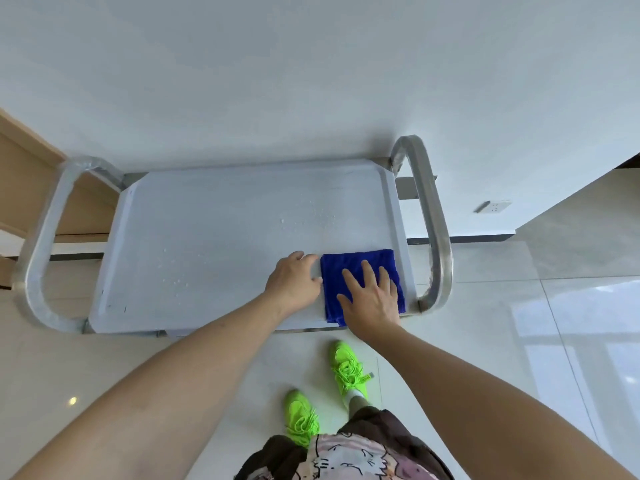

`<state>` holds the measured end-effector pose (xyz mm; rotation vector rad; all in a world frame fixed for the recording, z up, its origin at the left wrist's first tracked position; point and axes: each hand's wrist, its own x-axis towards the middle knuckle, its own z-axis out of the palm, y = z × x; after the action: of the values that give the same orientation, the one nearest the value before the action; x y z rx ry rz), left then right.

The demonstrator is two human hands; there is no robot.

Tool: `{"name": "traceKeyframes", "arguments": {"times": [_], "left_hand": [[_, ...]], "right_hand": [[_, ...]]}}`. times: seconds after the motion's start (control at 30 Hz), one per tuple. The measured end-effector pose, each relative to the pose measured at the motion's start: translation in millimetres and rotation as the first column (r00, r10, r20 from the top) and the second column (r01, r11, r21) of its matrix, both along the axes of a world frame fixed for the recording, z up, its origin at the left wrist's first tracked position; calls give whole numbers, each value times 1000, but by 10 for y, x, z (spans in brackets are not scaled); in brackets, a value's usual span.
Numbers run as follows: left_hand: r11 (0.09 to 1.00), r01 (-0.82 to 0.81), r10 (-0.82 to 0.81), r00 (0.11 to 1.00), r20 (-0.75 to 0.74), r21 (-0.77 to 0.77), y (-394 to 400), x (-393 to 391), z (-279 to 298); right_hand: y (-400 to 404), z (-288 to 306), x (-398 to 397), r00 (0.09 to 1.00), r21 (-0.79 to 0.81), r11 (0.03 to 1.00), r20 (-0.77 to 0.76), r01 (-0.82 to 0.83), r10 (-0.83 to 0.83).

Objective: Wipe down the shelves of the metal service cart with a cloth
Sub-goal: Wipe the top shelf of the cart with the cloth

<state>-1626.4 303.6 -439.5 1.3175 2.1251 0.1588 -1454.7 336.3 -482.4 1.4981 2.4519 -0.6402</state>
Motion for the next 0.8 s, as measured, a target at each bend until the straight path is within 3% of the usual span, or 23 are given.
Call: {"name": "traceKeyframes", "arguments": {"times": [0.17,0.33,0.8], "left_hand": [[999,27,-30,996,-90,-33,57,46,-179],[999,35,-41,984,-171,-39,197,62,-348],[998,-60,60,976,-209,6,734,-206,-590]], "right_hand": [[34,-340,-73,973,98,976,143,-194,179],[176,-488,-102,984,150,973,75,-174,165],[942,-653,-535,987,237,958,28,-161,159]]}}
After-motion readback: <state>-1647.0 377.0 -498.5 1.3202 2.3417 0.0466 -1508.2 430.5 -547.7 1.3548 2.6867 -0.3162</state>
